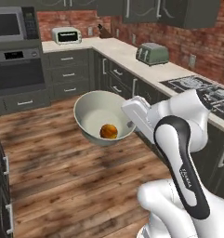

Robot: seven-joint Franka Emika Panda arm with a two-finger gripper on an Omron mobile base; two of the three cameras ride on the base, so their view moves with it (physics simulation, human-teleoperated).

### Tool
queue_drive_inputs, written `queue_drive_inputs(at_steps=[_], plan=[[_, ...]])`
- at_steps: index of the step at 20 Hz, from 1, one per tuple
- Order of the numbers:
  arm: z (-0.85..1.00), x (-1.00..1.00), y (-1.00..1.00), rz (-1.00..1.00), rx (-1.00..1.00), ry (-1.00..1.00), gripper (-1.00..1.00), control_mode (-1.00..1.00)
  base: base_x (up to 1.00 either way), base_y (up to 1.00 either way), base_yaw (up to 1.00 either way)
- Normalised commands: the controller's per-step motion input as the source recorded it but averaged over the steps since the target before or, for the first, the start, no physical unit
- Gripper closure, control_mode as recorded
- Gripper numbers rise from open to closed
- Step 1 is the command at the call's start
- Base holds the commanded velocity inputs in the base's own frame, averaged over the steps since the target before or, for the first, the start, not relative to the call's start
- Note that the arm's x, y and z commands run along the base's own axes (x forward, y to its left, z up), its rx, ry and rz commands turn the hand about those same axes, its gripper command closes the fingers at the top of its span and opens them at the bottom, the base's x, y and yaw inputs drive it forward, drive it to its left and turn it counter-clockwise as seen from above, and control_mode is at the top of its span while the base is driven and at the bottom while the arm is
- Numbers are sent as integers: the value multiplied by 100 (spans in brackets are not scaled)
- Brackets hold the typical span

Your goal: Move the mug from next to the sink to the open cabinet. Then, move the bowl with the peach to the fridge to clear the area for faucet cleaning.

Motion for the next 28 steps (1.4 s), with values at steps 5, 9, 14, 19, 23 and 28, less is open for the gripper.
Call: queue_drive_inputs(at_steps=[5, 9, 14, 19, 23, 28], plan=[[0, 0, 0, 0, 0, 0, 100, 100, 100, 1, -9], [0, 0, 0, 0, 0, 0, 100, 100, 100, 9, -7], [0, 0, 0, 0, 0, 0, 100, 100, 100, 18, -2], [0, 0, 0, 0, 0, 0, 100, 100, 100, 22, 0], [0, 0, 0, 0, 0, 0, 100, 100, 100, 27, 0], [0, 0, 0, 0, 0, 0, 100, 100, 100, 36, 1]])
